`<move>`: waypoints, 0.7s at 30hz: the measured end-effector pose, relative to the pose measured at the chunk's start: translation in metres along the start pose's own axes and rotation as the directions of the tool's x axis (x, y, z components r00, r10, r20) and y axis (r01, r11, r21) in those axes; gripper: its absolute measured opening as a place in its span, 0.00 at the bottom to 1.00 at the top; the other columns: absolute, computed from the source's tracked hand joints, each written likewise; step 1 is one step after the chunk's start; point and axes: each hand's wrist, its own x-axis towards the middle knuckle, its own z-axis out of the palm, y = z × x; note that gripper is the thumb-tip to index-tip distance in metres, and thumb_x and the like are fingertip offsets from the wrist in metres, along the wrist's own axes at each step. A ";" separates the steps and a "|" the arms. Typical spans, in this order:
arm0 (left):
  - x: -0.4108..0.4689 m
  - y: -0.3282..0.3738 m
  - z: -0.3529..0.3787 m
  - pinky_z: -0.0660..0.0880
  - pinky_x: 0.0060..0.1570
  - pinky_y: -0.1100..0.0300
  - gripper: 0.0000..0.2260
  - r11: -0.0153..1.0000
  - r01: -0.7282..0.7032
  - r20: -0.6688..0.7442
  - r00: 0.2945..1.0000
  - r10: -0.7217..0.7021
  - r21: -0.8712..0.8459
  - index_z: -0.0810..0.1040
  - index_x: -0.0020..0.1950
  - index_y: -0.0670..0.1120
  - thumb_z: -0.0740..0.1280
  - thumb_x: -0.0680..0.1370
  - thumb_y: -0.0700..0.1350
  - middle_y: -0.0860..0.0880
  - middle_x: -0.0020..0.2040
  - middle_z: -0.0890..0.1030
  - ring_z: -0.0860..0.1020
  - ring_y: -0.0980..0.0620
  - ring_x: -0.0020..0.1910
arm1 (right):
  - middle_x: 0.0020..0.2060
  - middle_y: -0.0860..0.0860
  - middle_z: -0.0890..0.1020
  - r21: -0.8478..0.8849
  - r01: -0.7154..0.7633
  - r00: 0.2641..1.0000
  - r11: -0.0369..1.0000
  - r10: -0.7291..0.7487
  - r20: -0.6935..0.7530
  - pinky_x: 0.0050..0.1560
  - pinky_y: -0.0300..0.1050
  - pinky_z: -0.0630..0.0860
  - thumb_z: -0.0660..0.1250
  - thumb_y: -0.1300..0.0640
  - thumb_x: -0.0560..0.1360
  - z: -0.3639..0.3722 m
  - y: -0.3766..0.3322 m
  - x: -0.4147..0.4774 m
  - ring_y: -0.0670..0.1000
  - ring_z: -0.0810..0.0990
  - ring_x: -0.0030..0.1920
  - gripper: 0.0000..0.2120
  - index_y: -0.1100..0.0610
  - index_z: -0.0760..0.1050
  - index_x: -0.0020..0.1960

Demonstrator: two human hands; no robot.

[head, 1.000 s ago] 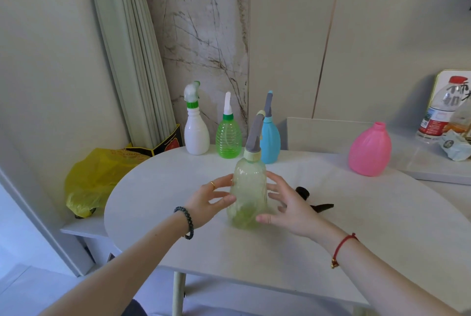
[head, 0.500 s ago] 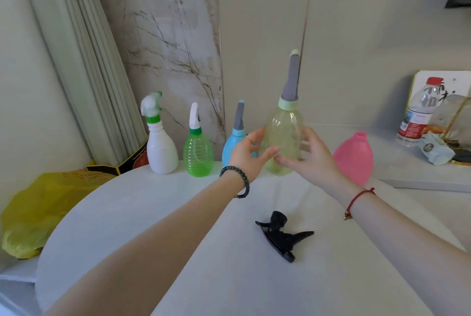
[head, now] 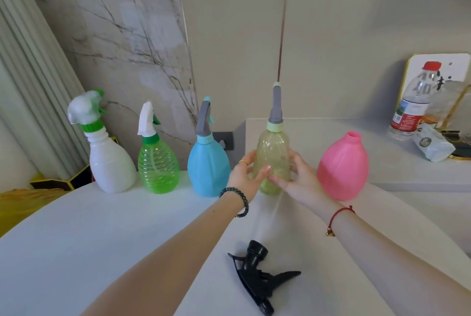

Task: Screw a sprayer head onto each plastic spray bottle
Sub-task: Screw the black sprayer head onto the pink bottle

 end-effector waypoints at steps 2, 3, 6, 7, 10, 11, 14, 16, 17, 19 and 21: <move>-0.001 0.002 0.000 0.64 0.60 0.61 0.29 1.000 0.011 0.025 1.000 -0.012 0.012 0.57 0.71 0.49 0.64 0.74 0.52 0.50 0.70 0.67 0.65 0.51 0.69 | 0.62 0.47 0.71 -0.045 0.002 0.999 0.999 0.001 0.046 0.64 0.46 0.68 0.73 0.54 0.67 -0.004 -0.005 -0.003 0.50 0.69 0.65 0.38 0.52 0.58 0.71; -0.003 0.003 -0.001 0.64 0.63 0.59 0.30 1.000 0.021 0.030 0.999 -0.022 0.016 0.55 0.72 0.49 0.65 0.74 0.52 0.49 0.71 0.65 0.63 0.51 0.70 | 0.66 0.49 0.69 -0.066 0.007 0.999 0.998 -0.004 0.041 0.66 0.48 0.67 0.73 0.54 0.67 -0.007 -0.009 -0.005 0.50 0.68 0.67 0.39 0.53 0.56 0.72; -0.013 0.013 -0.006 0.63 0.67 0.57 0.31 1.000 -0.025 -0.035 0.999 0.025 -0.005 0.55 0.72 0.49 0.65 0.73 0.51 0.52 0.71 0.63 0.62 0.52 0.70 | 0.63 0.51 0.72 -0.086 0.205 0.950 0.975 -0.220 -0.222 0.61 0.35 0.68 0.73 0.58 0.68 -0.031 -0.027 -0.015 0.52 0.72 0.61 0.32 0.56 0.64 0.68; -0.018 0.018 -0.007 0.63 0.66 0.60 0.29 0.996 -0.087 -0.079 0.993 0.086 -0.004 0.57 0.71 0.49 0.65 0.73 0.50 0.54 0.69 0.65 0.63 0.54 0.69 | 0.58 0.50 0.73 -0.157 0.296 0.878 0.942 -0.333 -0.345 0.58 0.29 0.67 0.72 0.59 0.68 -0.044 -0.032 -0.020 0.52 0.74 0.58 0.28 0.55 0.67 0.65; -0.033 0.035 0.000 0.64 0.59 0.73 0.22 0.959 -0.282 -0.149 0.949 0.279 0.002 0.66 0.66 0.53 0.66 0.73 0.47 0.57 0.61 0.71 0.70 0.62 0.61 | 0.60 0.50 0.71 -0.353 0.335 0.695 0.873 -0.482 -0.533 0.61 0.31 0.62 0.73 0.57 0.67 -0.085 -0.029 -0.028 0.48 0.70 0.60 0.30 0.53 0.64 0.65; -0.037 0.040 0.006 0.65 0.57 0.76 0.20 0.950 -0.312 -0.130 0.943 0.308 -0.011 0.67 0.64 0.54 0.66 0.73 0.47 0.57 0.60 0.73 0.71 0.64 0.58 | 0.63 0.50 0.68 -0.346 0.281 0.706 0.895 -0.437 -0.558 0.63 0.33 0.59 0.74 0.55 0.66 -0.094 -0.023 -0.029 0.47 0.67 0.63 0.35 0.53 0.61 0.68; -0.046 0.051 0.027 0.66 0.54 0.77 0.19 0.953 -0.296 0.010 0.955 0.297 -0.061 0.66 0.62 0.56 0.66 0.73 0.46 0.57 0.57 0.73 0.71 0.66 0.55 | 0.71 0.53 0.61 -0.205 0.027 0.868 0.978 -0.124 -0.481 0.65 0.40 0.57 0.78 0.58 0.60 -0.105 0.003 -0.027 0.50 0.60 0.70 0.51 0.52 0.50 0.73; -0.049 0.053 0.037 0.66 0.57 0.71 0.20 0.966 -0.250 0.095 0.962 0.256 -0.068 0.66 0.64 0.54 0.66 0.74 0.47 0.57 0.58 0.72 0.71 0.62 0.57 | 0.71 0.55 0.61 -0.112 -0.077 0.938 0.991 0.034 -0.345 0.65 0.45 0.61 0.79 0.61 0.59 -0.103 0.020 -0.025 0.55 0.63 0.69 0.55 0.51 0.46 0.74; -0.050 0.052 0.039 0.66 0.59 0.67 0.20 0.971 -0.228 0.122 0.964 0.236 -0.076 0.65 0.64 0.54 0.66 0.74 0.48 0.57 0.59 0.72 0.70 0.60 0.59 | 0.70 0.56 0.63 -0.088 -0.107 0.943 0.990 0.073 -0.324 0.65 0.47 0.63 0.79 0.61 0.58 -0.103 0.025 -0.023 0.56 0.66 0.68 0.55 0.51 0.46 0.74; -0.054 0.051 0.040 0.66 0.61 0.63 0.21 0.976 -0.195 0.155 0.966 0.207 -0.092 0.64 0.65 0.54 0.66 0.74 0.48 0.56 0.60 0.71 0.70 0.58 0.60 | 0.66 0.56 0.68 -0.080 -0.132 0.930 0.988 0.096 -0.354 0.59 0.49 0.68 0.80 0.60 0.57 -0.102 0.028 -0.021 0.58 0.70 0.65 0.52 0.52 0.51 0.72; -0.057 0.050 0.035 0.66 0.62 0.61 0.22 0.981 -0.171 0.179 0.966 0.185 -0.088 0.63 0.66 0.55 0.66 0.74 0.49 0.56 0.61 0.70 0.69 0.56 0.61 | 0.59 0.52 0.71 -0.090 -0.080 0.920 0.993 0.039 -0.390 0.52 0.46 0.68 0.80 0.60 0.57 -0.102 0.020 -0.022 0.57 0.72 0.61 0.47 0.53 0.57 0.68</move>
